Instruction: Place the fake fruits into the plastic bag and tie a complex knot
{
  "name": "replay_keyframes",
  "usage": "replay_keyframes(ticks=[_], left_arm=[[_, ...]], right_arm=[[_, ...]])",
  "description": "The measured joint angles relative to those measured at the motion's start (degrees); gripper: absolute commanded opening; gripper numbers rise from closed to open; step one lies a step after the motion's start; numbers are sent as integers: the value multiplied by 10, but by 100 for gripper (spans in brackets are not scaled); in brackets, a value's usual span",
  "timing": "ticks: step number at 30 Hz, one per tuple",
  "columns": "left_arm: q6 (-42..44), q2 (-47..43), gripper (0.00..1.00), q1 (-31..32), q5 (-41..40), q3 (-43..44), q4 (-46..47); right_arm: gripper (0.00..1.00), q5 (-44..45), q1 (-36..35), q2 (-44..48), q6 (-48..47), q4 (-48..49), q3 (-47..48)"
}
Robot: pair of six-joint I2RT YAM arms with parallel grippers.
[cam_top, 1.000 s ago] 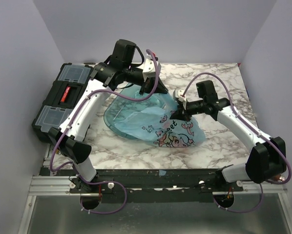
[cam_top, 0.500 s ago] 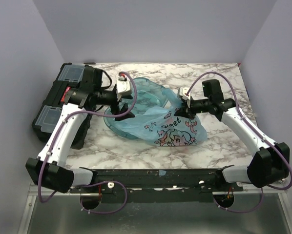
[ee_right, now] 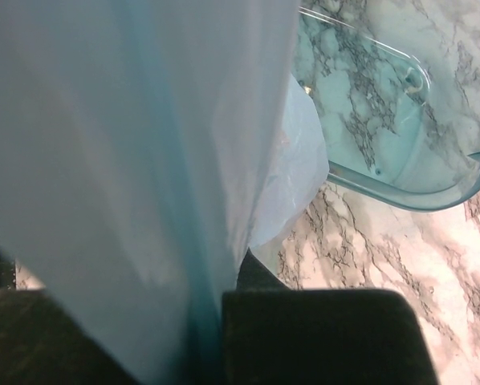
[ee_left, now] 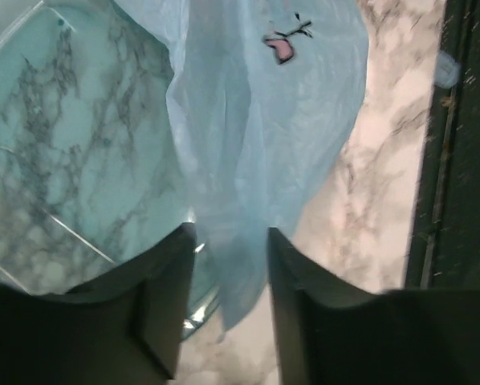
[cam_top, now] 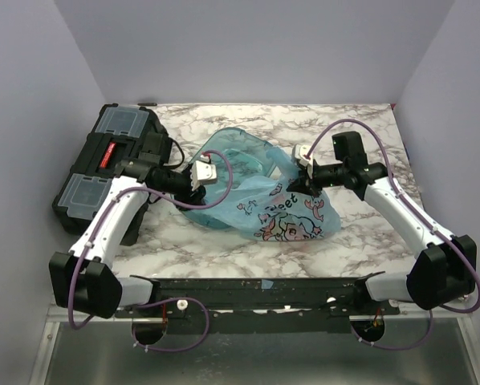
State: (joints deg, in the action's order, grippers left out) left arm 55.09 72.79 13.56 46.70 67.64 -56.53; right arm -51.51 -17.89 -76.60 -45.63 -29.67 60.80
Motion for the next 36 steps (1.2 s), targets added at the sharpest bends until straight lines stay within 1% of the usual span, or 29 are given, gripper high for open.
replay_keyframes(ticks=[1,2,3,5,6,7,8,10,12,13,16,19,22,25,27,28,30,31,32,33,35,36], left_arm=[[4,6,3,0,-6,0,-3],[8,17,0,-1,-11,4,-5],[9,24,0,-1,-12,9,-11],[-5,47,0,0,-7,50,-33],[-30,53,0,3,2,89,-36],[-43,54,0,5,10,109,-33],[-64,52,0,12,22,143,-24],[-110,32,0,38,53,193,26],[-120,3,0,62,64,193,38],[-118,-11,0,73,69,182,46],[-89,-46,0,98,68,108,46],[-37,-58,0,123,43,-2,50],[22,-60,0,152,-1,-109,61],[54,-60,0,175,-36,-163,78],[66,-59,0,181,-55,-173,85],[68,-59,0,181,-60,-171,87],[66,-60,0,181,-63,-158,85],[65,-60,0,181,-63,-150,84],[62,-59,0,181,-62,-140,78],[55,-59,0,181,-60,-122,68],[40,-59,0,180,-55,-92,62],[30,-59,0,180,-52,-75,59]], right_arm=[[1,2,0,0,-1,0,0],[1,6,0,0,-2,-1,0],[1,11,0,1,-3,0,-2],[1,20,4,2,-3,-1,-7],[1,26,8,2,-2,-1,-9],[1,33,14,1,1,-1,-12],[1,41,22,-3,5,-1,-13],[1,59,37,-17,16,4,-14],[1,71,50,-43,32,12,-13],[1,73,55,-59,41,14,-10],[1,73,69,-106,71,16,2],[1,85,86,-144,94,15,8],[1,89,90,-169,114,7,8],[1,89,89,-179,127,-4,8],[1,89,89,-178,129,-8,8],[3,89,89,-176,128,-10,8],[32,89,89,-169,128,-15,8],[49,89,90,-162,126,-19,8],[63,90,92,-154,127,-22,8],[87,91,94,-145,127,-28,10],[98,98,97,-128,127,-47,26],[100,103,98,-120,125,-53,37]])
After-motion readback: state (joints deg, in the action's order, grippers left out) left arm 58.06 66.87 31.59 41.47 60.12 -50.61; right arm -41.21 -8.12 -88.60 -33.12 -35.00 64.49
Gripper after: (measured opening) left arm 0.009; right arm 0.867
